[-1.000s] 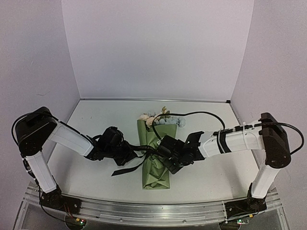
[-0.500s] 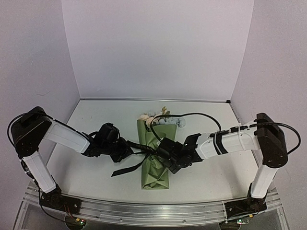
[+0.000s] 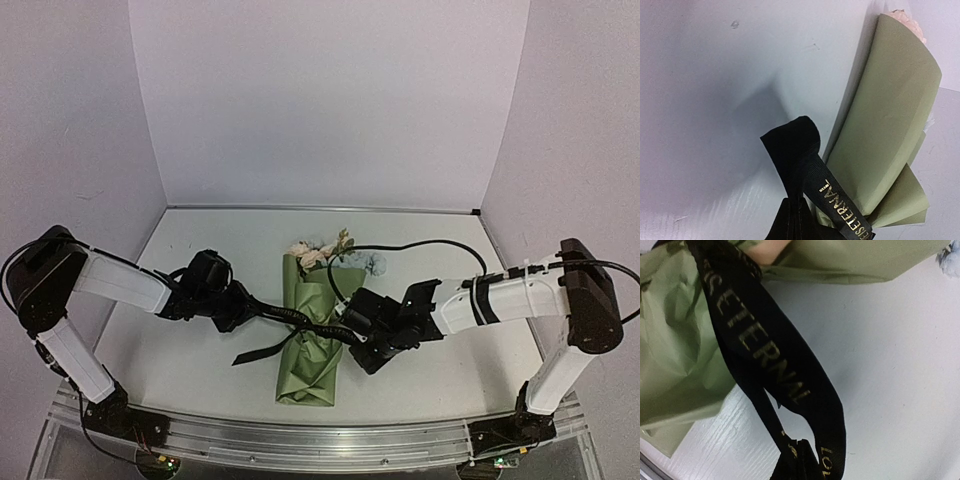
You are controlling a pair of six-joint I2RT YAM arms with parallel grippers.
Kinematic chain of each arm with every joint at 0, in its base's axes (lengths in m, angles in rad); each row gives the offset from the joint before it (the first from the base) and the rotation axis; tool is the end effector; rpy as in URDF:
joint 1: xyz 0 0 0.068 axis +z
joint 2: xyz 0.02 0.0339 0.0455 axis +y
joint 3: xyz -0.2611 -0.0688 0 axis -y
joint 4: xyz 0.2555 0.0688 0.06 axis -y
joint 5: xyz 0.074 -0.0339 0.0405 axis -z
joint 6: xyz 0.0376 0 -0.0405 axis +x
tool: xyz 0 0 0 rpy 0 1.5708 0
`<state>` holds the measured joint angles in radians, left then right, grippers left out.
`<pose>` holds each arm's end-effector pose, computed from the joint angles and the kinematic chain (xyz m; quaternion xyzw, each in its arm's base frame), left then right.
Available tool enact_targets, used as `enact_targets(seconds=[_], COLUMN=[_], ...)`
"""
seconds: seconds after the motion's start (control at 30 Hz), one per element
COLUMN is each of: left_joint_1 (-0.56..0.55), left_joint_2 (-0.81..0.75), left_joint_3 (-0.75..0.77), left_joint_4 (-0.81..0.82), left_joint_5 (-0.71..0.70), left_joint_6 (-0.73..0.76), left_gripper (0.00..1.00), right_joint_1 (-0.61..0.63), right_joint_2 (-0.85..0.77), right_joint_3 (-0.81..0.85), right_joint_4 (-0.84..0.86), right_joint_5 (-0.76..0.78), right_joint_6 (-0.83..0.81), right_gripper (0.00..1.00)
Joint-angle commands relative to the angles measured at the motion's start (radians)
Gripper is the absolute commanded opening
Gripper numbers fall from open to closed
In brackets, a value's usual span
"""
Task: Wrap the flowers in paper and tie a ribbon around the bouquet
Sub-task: Tie the half-tied ribbon around the folded bouquet.
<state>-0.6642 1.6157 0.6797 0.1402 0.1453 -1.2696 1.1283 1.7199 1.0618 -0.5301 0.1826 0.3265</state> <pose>0.2402 -0.1950 0.1247 -0.2491 0.8896 -0.3484 0.1587 0.1514 0.3035 0.1600 -0.3656 0.9069 0.0590 0.2009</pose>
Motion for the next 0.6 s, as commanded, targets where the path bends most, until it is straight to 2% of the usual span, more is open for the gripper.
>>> enact_targets(seconds=[0.0,0.37,0.57], left_joint_1=[0.027,0.044,0.044], left_joint_2=[-0.047,-0.076,-0.056], left_joint_3=[-0.027,-0.067,-0.046], left_joint_4=[-0.045,-0.049,-0.058], left_joint_5=[-0.058,-0.063,-0.033], left_joint_6=[0.040,0.047,0.106], left_gripper=[0.00,0.00,0.00], right_joint_1=[-0.015,-0.057,-0.058], right_joint_2=[-0.035,-0.050,-0.039], right_joint_3=[-0.039,-0.086,-0.072], right_joint_4=[-0.066,-0.086,-0.105], right_joint_5=[-0.030,-0.030,-0.042], right_joint_6=[0.053,0.099,0.108], right_gripper=[0.00,0.00,0.00])
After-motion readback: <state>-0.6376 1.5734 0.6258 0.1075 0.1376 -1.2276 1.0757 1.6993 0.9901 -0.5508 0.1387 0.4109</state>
